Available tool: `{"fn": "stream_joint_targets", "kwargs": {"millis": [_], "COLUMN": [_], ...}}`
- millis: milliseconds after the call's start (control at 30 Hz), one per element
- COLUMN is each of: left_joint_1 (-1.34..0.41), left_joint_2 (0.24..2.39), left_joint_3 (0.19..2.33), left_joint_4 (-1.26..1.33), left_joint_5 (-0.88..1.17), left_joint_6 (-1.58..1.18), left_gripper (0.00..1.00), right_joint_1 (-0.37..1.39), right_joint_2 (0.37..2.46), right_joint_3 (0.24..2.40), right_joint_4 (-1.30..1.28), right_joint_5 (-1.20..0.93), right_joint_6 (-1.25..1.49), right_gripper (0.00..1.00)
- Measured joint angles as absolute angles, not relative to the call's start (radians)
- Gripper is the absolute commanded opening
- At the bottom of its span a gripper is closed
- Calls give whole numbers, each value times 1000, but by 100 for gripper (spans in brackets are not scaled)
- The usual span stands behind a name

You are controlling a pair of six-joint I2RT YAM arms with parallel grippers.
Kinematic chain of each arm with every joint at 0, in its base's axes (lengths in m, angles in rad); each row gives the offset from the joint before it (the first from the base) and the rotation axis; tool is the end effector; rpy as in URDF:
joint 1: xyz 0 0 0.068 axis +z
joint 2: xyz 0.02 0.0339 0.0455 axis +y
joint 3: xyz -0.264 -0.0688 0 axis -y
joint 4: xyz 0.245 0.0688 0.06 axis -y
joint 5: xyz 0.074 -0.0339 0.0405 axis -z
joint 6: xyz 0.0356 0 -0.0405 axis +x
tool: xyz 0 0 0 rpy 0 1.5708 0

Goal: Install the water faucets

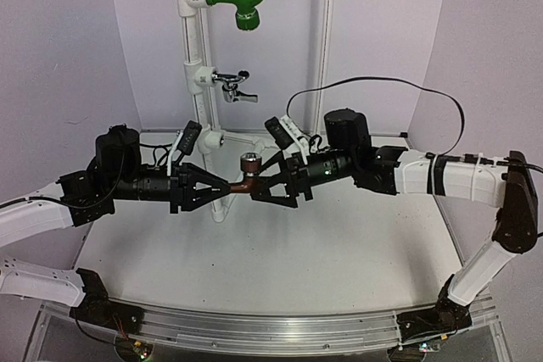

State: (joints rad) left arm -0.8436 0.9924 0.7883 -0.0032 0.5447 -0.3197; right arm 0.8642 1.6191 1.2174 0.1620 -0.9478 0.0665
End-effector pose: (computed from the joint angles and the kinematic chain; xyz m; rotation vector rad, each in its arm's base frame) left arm 0.1391 -0.1841 0.3222 0.9073 1.7224 -1.2896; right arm 0.2207 0.3030 0.3141 -1.3902 1.4007 1.4839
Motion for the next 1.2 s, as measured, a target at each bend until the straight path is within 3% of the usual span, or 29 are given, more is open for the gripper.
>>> {"fn": "stream_joint_targets", "kwargs": {"millis": [67, 367, 467, 567, 633, 700, 733, 833, 933, 1200], "left_joint_1": [-844, -846, -847, -848, -848, -848, -848, -848, -848, -802], "left_joint_2": [993, 1001, 1001, 1001, 1001, 1000, 1000, 996, 978, 845], "left_joint_3": [788, 791, 791, 792, 792, 792, 792, 792, 792, 810], "left_joint_4": [-3, 0, 8, 12, 13, 13, 13, 12, 9, -64], "left_joint_5": [548, 562, 573, 580, 582, 582, 582, 567, 502, 211], "left_joint_6": [-306, -277, -276, -276, -277, -278, -279, -291, -326, -446], "left_gripper": [0, 0, 0, 0, 0, 0, 3, 43, 68, 87], "right_joint_1": [864, 882, 890, 892, 892, 892, 892, 892, 897, 918], "right_joint_2": [1640, 1693, 1705, 1716, 1722, 1727, 1729, 1730, 1703, 1567], "right_joint_3": [1264, 1305, 1304, 1301, 1300, 1299, 1299, 1293, 1237, 1074], "right_joint_4": [137, 180, 227, 288, 314, 336, 343, 364, 378, 305], "right_joint_5": [-1003, -1100, -1103, -1116, -1120, -1127, -1130, -1123, -1036, -607], "right_joint_6": [61, 140, 180, 230, 254, 269, 275, 282, 245, -11], "right_gripper": [59, 42, 27, 21, 1, 0, 0, 0, 0, 0]}}
